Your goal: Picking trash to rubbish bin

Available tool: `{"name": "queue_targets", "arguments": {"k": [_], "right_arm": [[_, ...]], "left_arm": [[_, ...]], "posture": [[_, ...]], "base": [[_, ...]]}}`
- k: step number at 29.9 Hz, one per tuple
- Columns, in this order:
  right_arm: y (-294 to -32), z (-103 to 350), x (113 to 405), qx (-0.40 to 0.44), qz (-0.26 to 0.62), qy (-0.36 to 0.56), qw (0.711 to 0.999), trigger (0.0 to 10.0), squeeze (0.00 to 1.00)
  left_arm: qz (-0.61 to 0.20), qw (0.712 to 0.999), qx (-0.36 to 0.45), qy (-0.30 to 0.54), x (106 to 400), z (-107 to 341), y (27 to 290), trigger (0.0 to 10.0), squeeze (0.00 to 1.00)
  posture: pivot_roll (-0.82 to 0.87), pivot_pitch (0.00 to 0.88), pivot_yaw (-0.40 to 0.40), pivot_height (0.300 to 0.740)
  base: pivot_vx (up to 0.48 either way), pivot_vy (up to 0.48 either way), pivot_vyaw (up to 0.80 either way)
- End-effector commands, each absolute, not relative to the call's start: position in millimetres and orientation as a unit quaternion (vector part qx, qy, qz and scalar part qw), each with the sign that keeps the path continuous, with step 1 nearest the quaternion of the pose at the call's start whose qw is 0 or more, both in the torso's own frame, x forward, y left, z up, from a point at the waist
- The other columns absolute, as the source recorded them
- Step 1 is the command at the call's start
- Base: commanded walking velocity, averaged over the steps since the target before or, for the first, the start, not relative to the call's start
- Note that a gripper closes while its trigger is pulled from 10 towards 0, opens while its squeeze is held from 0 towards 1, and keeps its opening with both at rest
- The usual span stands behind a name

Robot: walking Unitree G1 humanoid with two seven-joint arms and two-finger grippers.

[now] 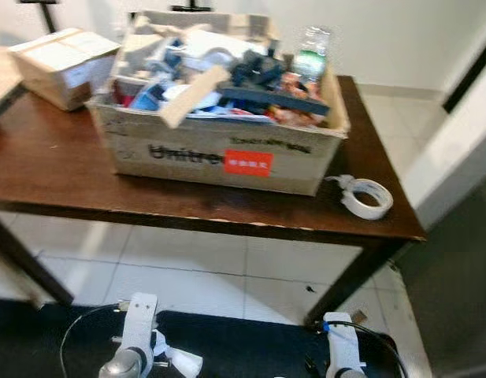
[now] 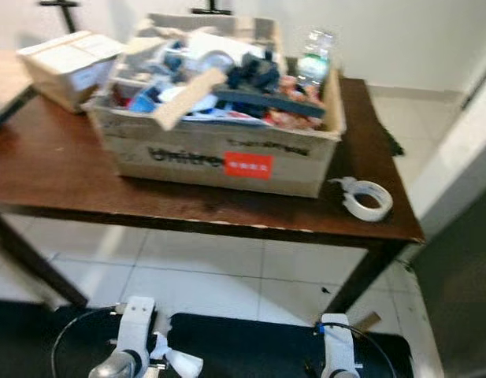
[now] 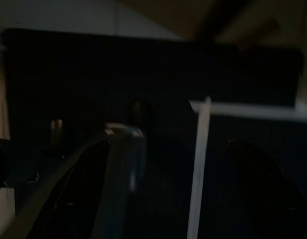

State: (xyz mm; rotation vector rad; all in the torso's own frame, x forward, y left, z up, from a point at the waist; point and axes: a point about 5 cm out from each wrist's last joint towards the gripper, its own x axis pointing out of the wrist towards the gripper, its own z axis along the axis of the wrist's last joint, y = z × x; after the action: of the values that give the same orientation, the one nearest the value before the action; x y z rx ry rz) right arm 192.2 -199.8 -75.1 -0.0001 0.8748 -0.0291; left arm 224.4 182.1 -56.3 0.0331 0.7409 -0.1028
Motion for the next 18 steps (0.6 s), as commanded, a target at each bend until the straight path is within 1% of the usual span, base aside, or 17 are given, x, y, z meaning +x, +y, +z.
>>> {"name": "queue_targets", "arguments": {"k": [1, 6, 13, 18], "right_arm": [[-200, -79, 185, 0.007, -0.021, 0.437, 0.899, 10.0, 0.00], [-193, -79, 187, 0.012, -0.005, 0.438, 0.899, 10.0, 0.00], [-191, -80, 187, 0.012, -0.001, 0.441, 0.897, 10.0, 0.00], [-186, -79, 190, 0.011, 0.005, 0.442, 0.897, 10.0, 0.00]], "left_arm": [[-0.050, 0.929, 0.023, 0.365, 222, -57, 186, 10.0, 0.00], [-0.043, 0.930, 0.029, 0.364, 219, -57, 195, 10.0, 0.00], [-0.029, 0.929, 0.030, 0.368, 217, -58, 200, 10.0, 0.00], [-0.020, 0.925, 0.030, 0.378, 209, -61, 209, 10.0, 0.00]], "posture": [[0.07, 0.133, -0.023, 0.740], [0.09, 0.123, -0.028, 0.740], [0.11, 0.120, -0.037, 0.740], [0.13, 0.119, -0.042, 0.740]], "base": [[0.000, 0.000, -0.79], [0.000, 0.000, 0.00], [0.000, 0.000, 0.00], [0.000, 0.000, 0.00]]}}
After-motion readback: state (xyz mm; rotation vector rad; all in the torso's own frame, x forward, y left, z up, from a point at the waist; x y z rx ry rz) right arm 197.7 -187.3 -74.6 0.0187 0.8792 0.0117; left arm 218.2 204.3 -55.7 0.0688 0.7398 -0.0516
